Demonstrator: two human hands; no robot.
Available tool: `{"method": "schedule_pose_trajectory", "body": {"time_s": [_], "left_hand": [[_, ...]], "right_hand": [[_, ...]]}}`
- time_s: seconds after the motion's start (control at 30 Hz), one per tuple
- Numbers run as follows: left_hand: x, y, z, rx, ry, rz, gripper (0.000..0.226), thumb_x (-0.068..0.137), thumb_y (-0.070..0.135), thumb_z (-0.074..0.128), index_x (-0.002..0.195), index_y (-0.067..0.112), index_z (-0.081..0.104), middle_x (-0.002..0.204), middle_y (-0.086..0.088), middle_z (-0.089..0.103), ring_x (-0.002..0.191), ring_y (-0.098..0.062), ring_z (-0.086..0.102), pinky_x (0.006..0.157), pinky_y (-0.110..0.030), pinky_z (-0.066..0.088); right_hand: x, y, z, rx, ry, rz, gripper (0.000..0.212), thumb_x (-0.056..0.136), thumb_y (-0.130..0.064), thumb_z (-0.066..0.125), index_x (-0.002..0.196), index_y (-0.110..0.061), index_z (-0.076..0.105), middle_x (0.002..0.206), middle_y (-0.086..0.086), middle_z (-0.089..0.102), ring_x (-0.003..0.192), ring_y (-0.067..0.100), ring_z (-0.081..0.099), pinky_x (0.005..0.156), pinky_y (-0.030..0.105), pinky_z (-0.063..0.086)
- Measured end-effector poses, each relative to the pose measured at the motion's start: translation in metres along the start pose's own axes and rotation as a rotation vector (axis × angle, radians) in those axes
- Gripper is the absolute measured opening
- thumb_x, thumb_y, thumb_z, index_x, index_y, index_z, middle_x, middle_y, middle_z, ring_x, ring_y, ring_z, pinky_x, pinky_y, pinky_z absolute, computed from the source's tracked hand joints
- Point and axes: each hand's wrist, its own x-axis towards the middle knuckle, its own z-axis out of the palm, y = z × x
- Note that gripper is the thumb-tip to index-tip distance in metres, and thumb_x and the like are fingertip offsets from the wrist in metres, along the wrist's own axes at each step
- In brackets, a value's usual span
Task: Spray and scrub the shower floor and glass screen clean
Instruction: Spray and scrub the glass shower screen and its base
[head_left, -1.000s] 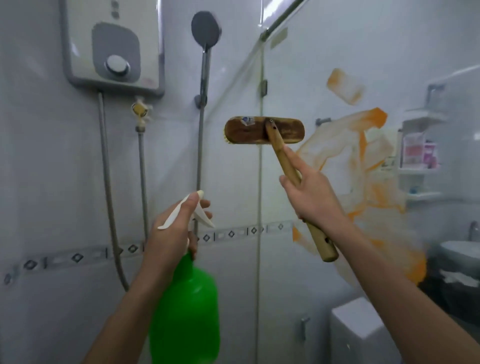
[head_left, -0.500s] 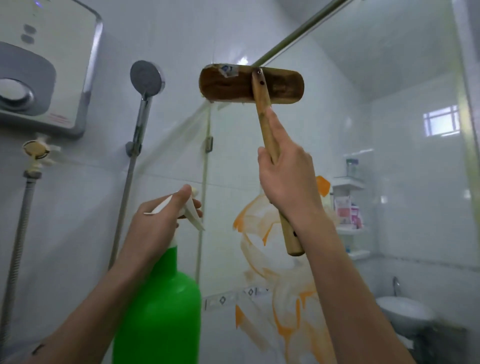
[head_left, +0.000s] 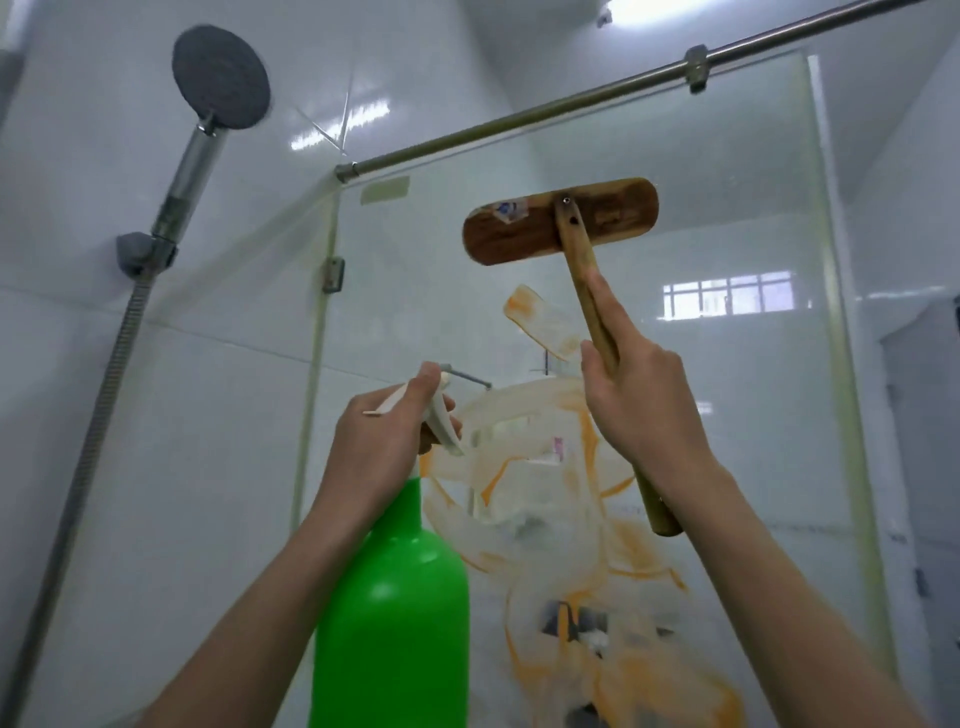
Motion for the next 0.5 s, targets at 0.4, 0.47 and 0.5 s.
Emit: {"method": "schedule_pose_trajectory", "body": {"time_s": [0.4,0.47,0.5], "left_hand": [[0.029,-0.032,-0.022,0.042,-0.094,-0.050,0.052,0.096,0.049,0.059,0.067,0.008,0.071,0.056,-0.004,0.069,0.055,-0.021,0.066,0.074,-0.037,0.057],[0.036,-0.034,-0.020,0.007,-0.088,-0.063,0.050,0.096,0.049,0.061,0.066,0.009,0.068,0.054,-0.004,0.066,0.051,-0.020,0.062,0.069,-0.036,0.056],[0.040,-0.035,-0.017,-0.009,-0.083,-0.061,0.049,0.096,0.049,0.061,0.067,0.010,0.068,0.056,-0.005,0.066,0.051,-0.020,0.062,0.068,-0.035,0.055]], "right_hand": [[-0.018,-0.018,0.024,-0.265,-0.024,0.119,0.066,0.099,-0.018,0.045,0.153,-0.040,0.014,0.062,0.007,0.055,0.055,0.022,0.054,0.056,0.042,0.052],[-0.013,-0.018,0.024,-0.297,-0.010,0.131,0.066,0.099,-0.017,0.046,0.153,-0.039,0.015,0.064,0.007,0.056,0.057,0.022,0.055,0.057,0.042,0.051],[-0.010,-0.017,0.023,-0.305,-0.001,0.137,0.066,0.099,-0.017,0.046,0.153,-0.039,0.016,0.065,0.008,0.056,0.057,0.022,0.055,0.058,0.042,0.051]]}}
